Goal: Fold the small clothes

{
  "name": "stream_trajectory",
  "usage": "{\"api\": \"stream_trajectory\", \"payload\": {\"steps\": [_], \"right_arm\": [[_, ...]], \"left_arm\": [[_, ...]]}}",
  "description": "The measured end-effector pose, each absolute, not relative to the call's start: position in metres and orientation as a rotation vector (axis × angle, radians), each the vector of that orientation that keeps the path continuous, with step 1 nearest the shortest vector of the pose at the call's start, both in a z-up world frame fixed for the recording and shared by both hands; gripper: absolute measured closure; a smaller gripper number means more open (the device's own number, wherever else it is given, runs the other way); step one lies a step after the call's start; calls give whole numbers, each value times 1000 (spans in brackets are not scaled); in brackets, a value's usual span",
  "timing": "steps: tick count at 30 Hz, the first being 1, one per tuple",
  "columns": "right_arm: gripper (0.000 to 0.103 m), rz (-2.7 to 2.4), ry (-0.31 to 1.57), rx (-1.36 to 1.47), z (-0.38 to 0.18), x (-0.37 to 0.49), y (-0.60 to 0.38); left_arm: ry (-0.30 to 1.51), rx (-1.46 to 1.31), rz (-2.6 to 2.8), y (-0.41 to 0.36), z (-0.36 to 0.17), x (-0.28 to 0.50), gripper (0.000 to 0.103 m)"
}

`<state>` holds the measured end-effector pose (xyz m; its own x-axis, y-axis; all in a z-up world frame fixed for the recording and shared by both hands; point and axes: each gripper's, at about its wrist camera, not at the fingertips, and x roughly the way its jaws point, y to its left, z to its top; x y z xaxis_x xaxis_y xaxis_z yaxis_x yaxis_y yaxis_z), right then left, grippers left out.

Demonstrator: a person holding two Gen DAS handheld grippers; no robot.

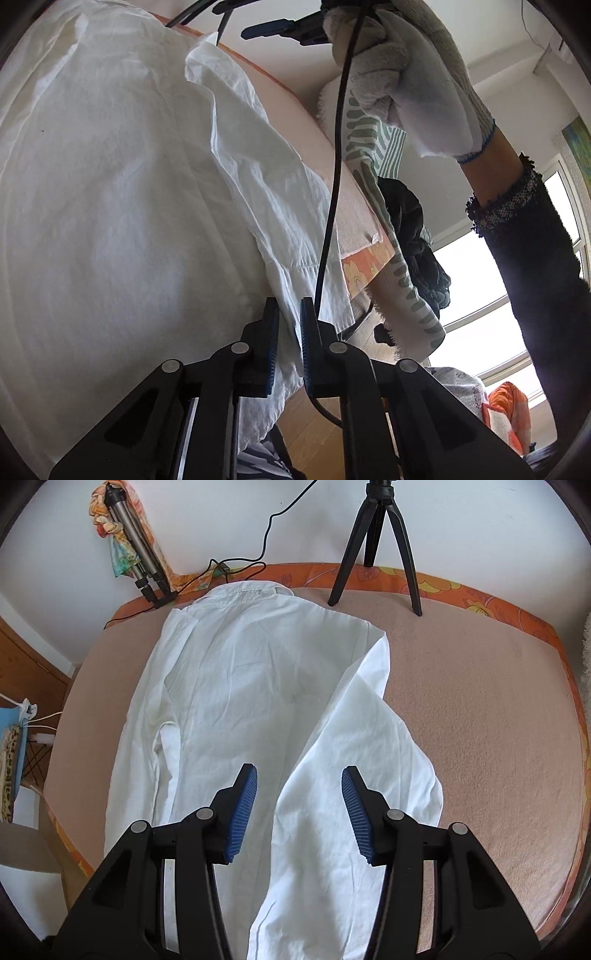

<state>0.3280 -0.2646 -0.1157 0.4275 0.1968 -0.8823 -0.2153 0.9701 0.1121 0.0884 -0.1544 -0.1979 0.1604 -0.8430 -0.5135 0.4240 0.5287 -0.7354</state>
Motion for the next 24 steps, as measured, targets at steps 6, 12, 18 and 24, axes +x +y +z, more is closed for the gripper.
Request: {"api": "stream_trajectory", "payload": {"steps": [6, 12, 18, 24], "right_arm": [[57, 119, 1162, -111, -154, 369, -251], [97, 58, 1172, -162, -169, 383, -246], [100, 136, 1087, -210, -134, 371, -226], [100, 149, 1103, -260, -138, 370, -208]], "left_arm": [[1050, -485, -984, -155, -198, 87, 100], [1047, -531, -996, -152, -195, 83, 101], [1012, -504, -1007, -144, -180, 69, 101], [994, -485, -912, -141, -174, 76, 77]]}}
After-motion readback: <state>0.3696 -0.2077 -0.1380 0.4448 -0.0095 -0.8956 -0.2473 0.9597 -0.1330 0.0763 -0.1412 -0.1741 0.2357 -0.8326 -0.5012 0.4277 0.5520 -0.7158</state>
